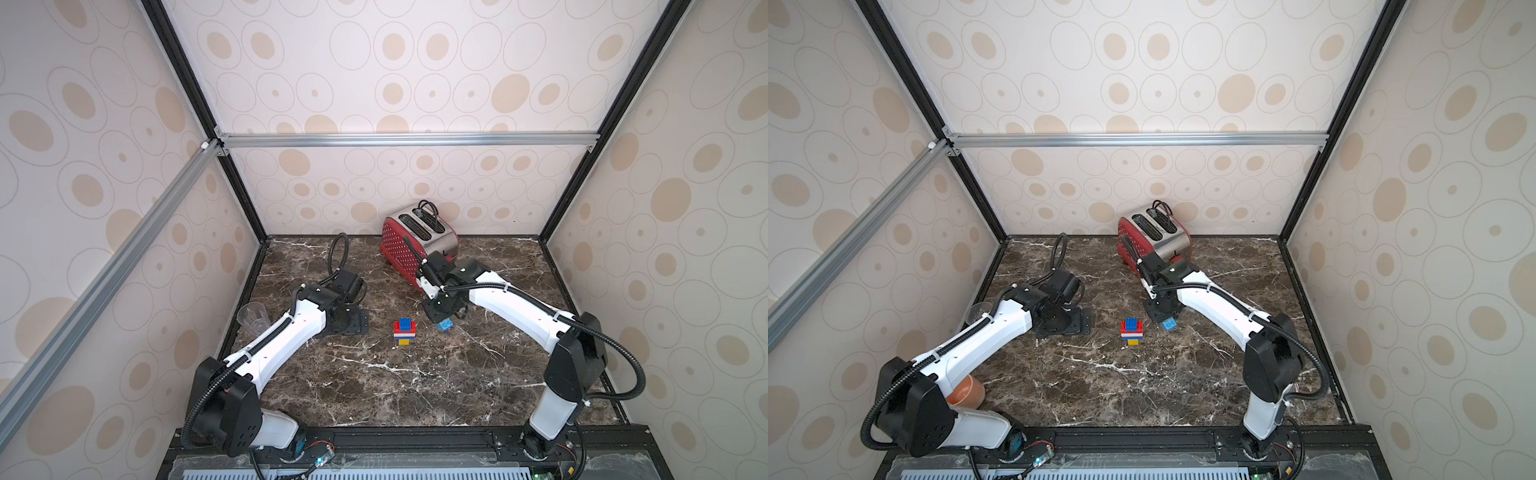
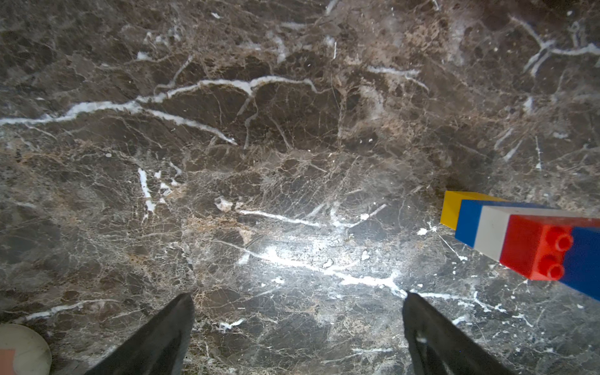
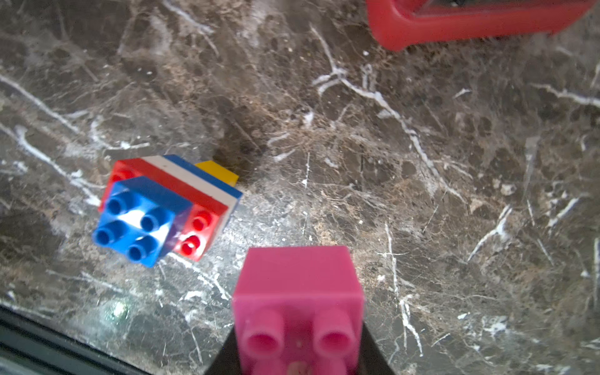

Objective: Assemble a carrot with lego
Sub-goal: Pick up the lego brick from the center of the board, then assemble the lego brick with the lego brick.

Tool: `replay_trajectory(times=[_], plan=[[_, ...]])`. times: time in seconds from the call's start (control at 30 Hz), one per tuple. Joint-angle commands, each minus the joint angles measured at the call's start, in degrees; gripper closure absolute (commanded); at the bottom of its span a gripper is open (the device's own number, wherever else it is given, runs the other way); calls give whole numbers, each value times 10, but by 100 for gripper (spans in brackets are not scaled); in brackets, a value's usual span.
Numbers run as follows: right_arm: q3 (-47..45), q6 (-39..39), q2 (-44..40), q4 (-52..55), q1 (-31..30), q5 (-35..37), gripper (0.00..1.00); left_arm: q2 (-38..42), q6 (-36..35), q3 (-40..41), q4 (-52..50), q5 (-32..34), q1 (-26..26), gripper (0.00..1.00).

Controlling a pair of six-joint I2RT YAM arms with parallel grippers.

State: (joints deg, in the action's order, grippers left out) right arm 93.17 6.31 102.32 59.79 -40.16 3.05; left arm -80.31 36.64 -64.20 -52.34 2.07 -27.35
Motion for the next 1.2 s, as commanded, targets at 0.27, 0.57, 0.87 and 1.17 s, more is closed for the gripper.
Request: replay_trajectory(times=[0.27,0.57,0.87,1.17], plan=[[227,-228,122,159,-37,-52,94,42,13,47,21,-21,44,1],[281,-383,143,170,-68,-107,97,57,12,72,35,-41,61,1],[341,-486,202,232,-79,-65,100,63,12,84,37,-43,61,1],[368,-504,229,246,-80,-47,100,70,15,92,35,-43,62,1]])
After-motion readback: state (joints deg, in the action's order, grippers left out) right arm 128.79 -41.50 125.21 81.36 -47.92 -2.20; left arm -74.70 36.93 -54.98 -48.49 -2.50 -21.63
